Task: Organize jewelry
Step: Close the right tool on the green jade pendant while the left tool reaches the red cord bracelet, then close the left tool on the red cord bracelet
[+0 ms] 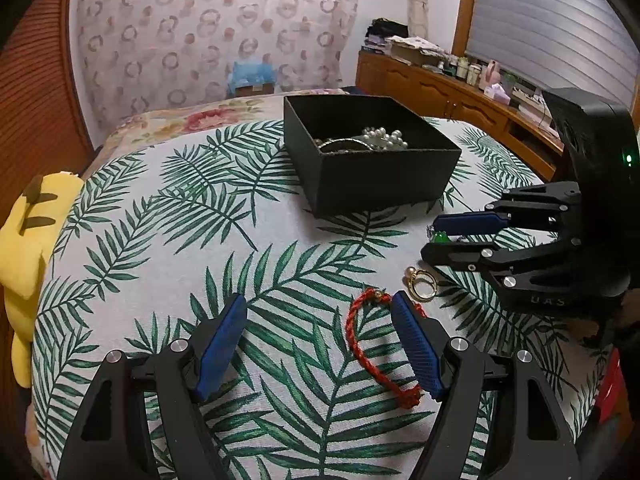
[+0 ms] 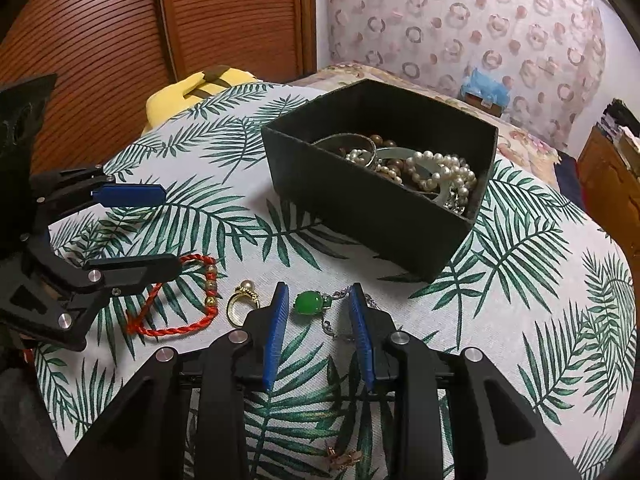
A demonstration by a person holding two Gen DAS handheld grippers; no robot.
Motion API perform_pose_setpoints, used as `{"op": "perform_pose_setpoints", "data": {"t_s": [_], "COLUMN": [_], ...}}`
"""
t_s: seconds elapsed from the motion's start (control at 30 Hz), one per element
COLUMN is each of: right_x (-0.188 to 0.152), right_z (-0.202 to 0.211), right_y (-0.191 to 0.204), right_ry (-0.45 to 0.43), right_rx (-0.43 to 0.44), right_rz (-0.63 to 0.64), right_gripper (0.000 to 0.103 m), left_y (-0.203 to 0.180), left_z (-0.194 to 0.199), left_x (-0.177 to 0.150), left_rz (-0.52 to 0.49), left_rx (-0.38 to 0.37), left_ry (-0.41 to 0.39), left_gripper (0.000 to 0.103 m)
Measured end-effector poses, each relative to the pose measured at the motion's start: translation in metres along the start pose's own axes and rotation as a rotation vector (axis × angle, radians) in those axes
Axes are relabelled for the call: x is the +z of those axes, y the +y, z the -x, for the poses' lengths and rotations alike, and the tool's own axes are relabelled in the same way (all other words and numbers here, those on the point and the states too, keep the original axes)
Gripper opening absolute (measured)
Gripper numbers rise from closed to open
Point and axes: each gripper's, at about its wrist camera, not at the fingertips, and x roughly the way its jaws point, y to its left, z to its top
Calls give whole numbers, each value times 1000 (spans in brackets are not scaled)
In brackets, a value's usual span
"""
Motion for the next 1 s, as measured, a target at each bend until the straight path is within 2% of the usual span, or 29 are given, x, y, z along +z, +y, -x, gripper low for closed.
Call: {"op": "perform_pose_setpoints", "data": {"t_s": [0.1,0.17,0.43,0.6,0.67,0.73,0.77,0.87,1.0], "right_x": [1,1,0,-2,-2,-2,-2,-1,0], "right_z": [3,8,29,34,35,36,37,41,49], "right_y": [1,0,-1,0,0,0,1,0,-3], "right_ry": [-15,-26,-76,-86,-89,-90,-93,-104,-120], "right_rx": [15,10,23,27,29,30,31,32,32], "right_rz": [0,0,-11,-8,-6,-6,-7,-10,-15], "right_gripper": [19,19,19,19,19,19,19,19,19], "left_y": [-4,-6,-14,-17,-17,-17,-18,-19,-19], "left_z": [1,2,-7,-8,-7,-7,-8,-6,4], "left_x": [-2,-2,-3,-3,-4,-5,-5,-4,-1], "left_rz": [-14,-23,-57,-72,-74,-76,-80,-83,-73], "left_rx": [-9,-17,-32,-24,-27,-33,-37,-8,-30], "left_ry": [4,6,41,43,43,44,47,38,5], "left_gripper": [71,65,32,28,21,6,3,3,3]}}
